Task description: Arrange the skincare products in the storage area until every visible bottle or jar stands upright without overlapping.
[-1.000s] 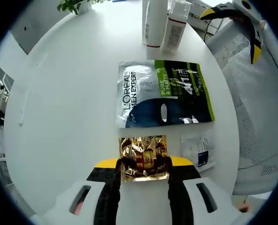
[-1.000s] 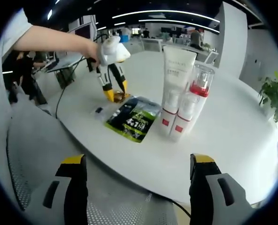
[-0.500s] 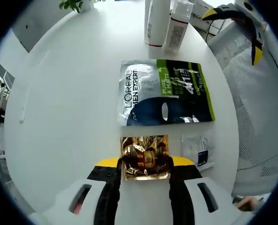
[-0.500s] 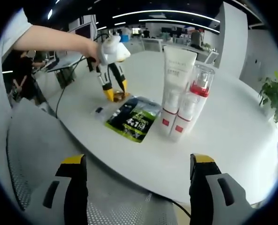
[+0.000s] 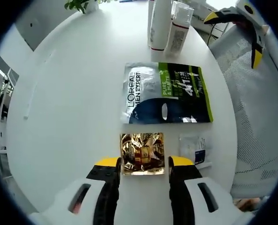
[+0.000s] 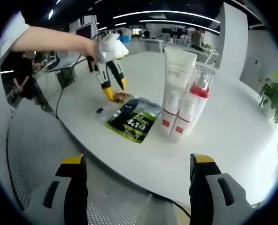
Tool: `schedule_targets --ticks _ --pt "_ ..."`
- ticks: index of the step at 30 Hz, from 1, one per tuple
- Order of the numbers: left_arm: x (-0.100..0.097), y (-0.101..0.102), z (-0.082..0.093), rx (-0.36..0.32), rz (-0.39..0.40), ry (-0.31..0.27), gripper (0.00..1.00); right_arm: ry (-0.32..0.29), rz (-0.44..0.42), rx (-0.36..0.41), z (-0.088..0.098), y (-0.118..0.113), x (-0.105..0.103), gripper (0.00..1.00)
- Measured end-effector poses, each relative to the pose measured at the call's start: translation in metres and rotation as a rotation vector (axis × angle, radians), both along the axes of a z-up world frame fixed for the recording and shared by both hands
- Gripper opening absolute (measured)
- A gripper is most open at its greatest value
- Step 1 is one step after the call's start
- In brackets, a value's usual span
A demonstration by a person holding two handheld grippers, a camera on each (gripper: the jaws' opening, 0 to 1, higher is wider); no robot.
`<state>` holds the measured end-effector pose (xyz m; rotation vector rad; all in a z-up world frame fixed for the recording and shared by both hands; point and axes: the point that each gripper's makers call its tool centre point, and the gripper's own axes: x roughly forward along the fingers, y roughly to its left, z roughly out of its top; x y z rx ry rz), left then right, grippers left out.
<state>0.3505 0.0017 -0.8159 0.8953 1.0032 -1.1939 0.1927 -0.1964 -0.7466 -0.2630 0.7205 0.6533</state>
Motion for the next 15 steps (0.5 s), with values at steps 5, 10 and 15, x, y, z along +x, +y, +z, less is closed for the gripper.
schedule_targets --ticks 5,10,15 --pt "0.002 -0.002 0.012 -0.088 0.111 -0.011 0.52 -0.006 0.003 0.002 0.001 0.001 0.000 0.91" --pt "-0.005 -0.002 0.030 -0.198 0.232 -0.013 0.60 -0.014 0.004 0.006 0.002 0.001 0.001 0.91" --pt "-0.013 0.006 0.048 -0.305 0.362 -0.035 0.73 -0.022 0.013 0.006 0.001 0.002 0.002 0.91"
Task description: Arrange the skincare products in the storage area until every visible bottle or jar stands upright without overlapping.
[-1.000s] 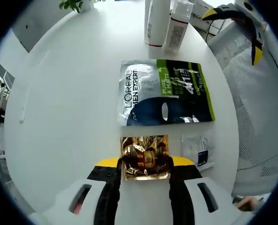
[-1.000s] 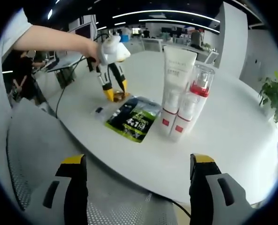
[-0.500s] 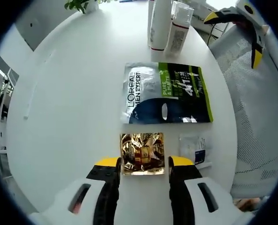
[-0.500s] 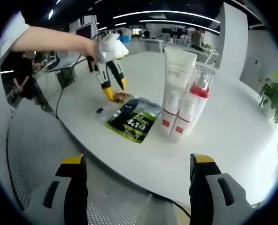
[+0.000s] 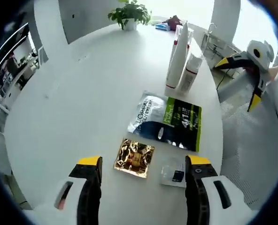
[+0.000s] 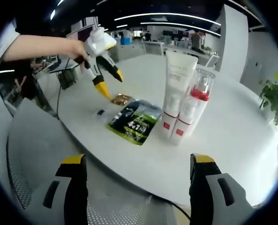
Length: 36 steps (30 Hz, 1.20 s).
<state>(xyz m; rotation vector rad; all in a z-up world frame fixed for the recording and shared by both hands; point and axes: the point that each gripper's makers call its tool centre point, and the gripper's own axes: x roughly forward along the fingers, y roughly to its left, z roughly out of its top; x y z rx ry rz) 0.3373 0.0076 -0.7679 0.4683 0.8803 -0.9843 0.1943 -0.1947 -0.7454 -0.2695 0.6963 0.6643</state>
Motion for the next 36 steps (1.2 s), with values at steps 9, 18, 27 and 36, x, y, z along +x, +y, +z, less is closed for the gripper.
schedule_targets --ticks 9,18,27,36 --pt "-0.040 0.016 0.018 -0.071 0.111 -0.009 0.82 -0.007 0.005 0.003 -0.002 0.000 0.001 0.90" --pt "-0.065 0.021 0.040 -0.172 0.266 -0.080 0.92 -0.014 0.001 0.006 -0.002 -0.001 0.001 0.90" --pt "-0.101 0.028 0.069 -0.318 0.491 -0.191 0.99 -0.024 -0.018 0.013 0.000 -0.003 0.003 0.93" --pt "-0.124 0.042 0.080 -0.411 0.657 -0.250 0.99 -0.027 -0.040 0.009 0.000 -0.006 0.005 1.00"
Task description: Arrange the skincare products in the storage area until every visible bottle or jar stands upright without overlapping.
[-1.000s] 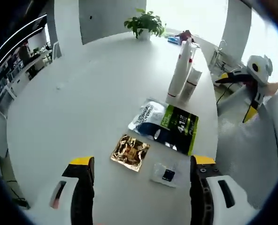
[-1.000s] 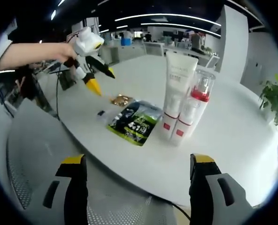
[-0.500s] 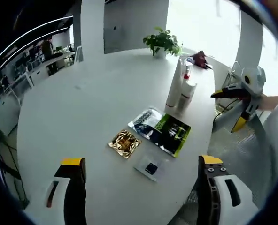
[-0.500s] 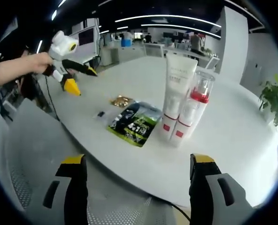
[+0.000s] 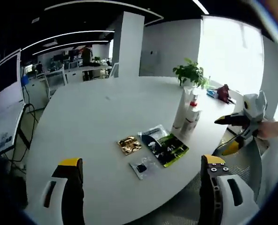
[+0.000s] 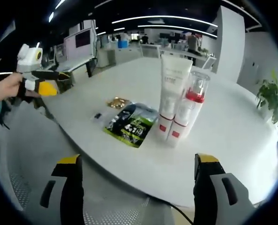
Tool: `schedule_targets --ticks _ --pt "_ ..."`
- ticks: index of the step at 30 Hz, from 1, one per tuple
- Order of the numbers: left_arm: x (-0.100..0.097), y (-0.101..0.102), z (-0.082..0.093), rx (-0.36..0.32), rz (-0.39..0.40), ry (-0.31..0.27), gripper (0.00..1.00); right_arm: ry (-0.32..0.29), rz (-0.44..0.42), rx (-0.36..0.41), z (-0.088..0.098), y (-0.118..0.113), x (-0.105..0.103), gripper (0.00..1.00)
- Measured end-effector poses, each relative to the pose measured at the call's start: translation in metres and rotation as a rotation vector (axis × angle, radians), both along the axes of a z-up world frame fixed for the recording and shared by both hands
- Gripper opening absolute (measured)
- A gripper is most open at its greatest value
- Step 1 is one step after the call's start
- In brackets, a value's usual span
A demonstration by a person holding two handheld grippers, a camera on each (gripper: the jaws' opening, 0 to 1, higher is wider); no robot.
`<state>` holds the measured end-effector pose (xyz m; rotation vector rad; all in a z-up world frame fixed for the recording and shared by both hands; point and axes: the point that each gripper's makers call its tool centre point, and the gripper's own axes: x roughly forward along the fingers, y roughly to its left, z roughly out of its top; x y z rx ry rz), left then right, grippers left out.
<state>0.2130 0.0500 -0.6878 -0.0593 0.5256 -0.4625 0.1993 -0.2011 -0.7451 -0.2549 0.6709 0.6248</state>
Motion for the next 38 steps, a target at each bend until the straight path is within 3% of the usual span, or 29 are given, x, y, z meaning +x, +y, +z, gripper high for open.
schedule_targets --ticks 8,11,16,25,38 --pt "0.001 0.010 -0.003 0.008 0.071 -0.053 0.98 0.001 -0.027 0.012 0.001 -0.004 0.004 1.00" --pt "0.002 0.010 0.001 0.030 0.080 -0.105 0.96 0.003 -0.023 0.007 0.000 -0.003 0.003 1.00" --pt "0.003 0.008 -0.005 0.072 0.049 -0.101 0.97 0.006 -0.023 0.007 0.000 -0.003 0.003 1.00" --pt "0.003 0.008 -0.007 0.034 0.054 -0.091 0.97 0.018 -0.006 -0.006 -0.002 -0.001 0.000 0.99" --pt "0.002 0.009 -0.011 0.045 0.061 -0.074 0.95 0.035 0.008 -0.014 -0.006 0.000 -0.004 0.99"
